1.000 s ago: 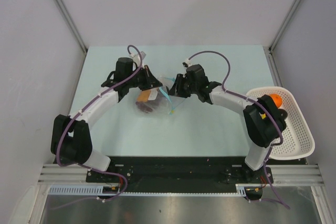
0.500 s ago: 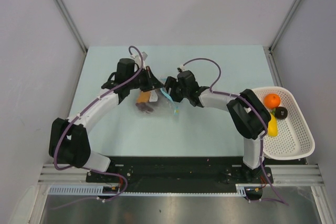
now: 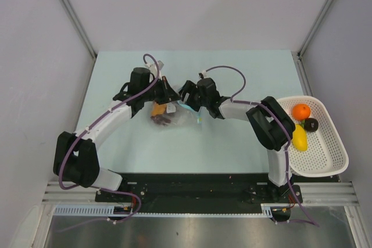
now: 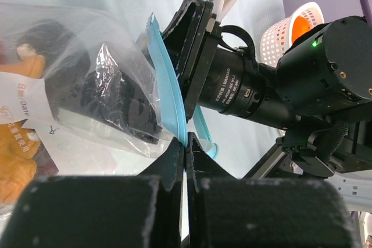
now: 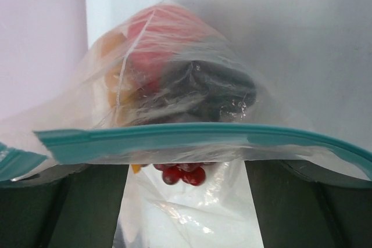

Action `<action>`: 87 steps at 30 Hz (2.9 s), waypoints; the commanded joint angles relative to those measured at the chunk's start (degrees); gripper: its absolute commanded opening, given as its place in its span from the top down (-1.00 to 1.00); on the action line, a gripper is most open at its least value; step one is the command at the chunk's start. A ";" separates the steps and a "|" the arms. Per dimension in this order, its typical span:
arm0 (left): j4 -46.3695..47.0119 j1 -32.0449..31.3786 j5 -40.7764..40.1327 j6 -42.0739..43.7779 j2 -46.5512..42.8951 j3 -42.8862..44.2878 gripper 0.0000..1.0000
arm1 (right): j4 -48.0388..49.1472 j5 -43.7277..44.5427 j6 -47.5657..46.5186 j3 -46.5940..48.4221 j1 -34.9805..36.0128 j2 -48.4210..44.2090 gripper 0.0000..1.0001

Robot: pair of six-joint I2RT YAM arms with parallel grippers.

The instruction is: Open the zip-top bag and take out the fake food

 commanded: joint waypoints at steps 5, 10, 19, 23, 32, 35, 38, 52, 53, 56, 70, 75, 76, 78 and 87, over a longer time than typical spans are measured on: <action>0.42 -0.96 0.66 -0.19 -2.52 0.32 1.00 | 6.25 5.36 11.05 1.79 -1.33 2.99 -0.62; 0.60 -1.22 0.92 -0.19 -1.99 0.41 1.00 | 7.13 5.01 13.43 2.84 -1.68 6.15 -0.63; 0.59 -1.22 1.01 0.33 -1.12 0.68 1.00 | 12.50 3.42 9.83 4.78 -0.28 5.98 -0.64; 1.21 -1.31 1.45 -0.10 -0.33 0.85 1.00 | 13.46 3.52 10.79 6.97 -0.10 7.82 -0.68; 0.25 -2.10 1.71 0.24 1.87 3.75 1.00 | 11.80 1.59 12.82 16.10 1.75 14.76 -0.64; -0.19 -2.10 1.63 0.68 1.96 3.84 1.00 | 8.12 -0.61 12.03 19.18 2.27 16.79 -0.61; -0.72 -2.10 1.19 1.13 1.87 3.75 0.99 | 7.31 -0.53 11.41 18.93 3.07 17.32 -0.57; -0.19 0.00 -0.57 1.65 -0.49 0.86 1.00 | -2.77 -6.76 8.35 19.10 0.70 11.44 0.39; 0.33 0.53 -0.48 1.56 -0.93 0.33 1.00 | -4.36 -6.86 7.46 19.19 0.43 9.60 0.41; 1.38 2.64 -0.31 1.48 -2.25 -2.13 1.00 | -9.90 -7.56 3.16 19.19 -0.79 6.69 0.49; 4.63 7.22 1.89 2.44 -3.75 -5.39 1.00 | -37.92 -10.03 -15.73 17.61 -6.68 -9.81 0.60; 4.11 7.22 2.59 4.37 -4.45 -6.35 1.00 | -50.05 -1.79 -20.58 15.33 -10.64 -18.61 0.60; 3.76 7.30 2.85 4.72 -4.63 -6.27 1.00 | -51.47 -0.37 -20.84 13.50 -12.04 -20.46 0.60; 3.41 7.30 3.12 6.04 -4.72 -6.18 0.99 | -56.12 4.19 -21.28 11.99 -13.53 -25.99 0.60; 5.86 7.13 6.90 5.69 -6.12 -7.23 1.00 | -83.17 23.17 -16.54 4.43 -30.74 -46.63 0.39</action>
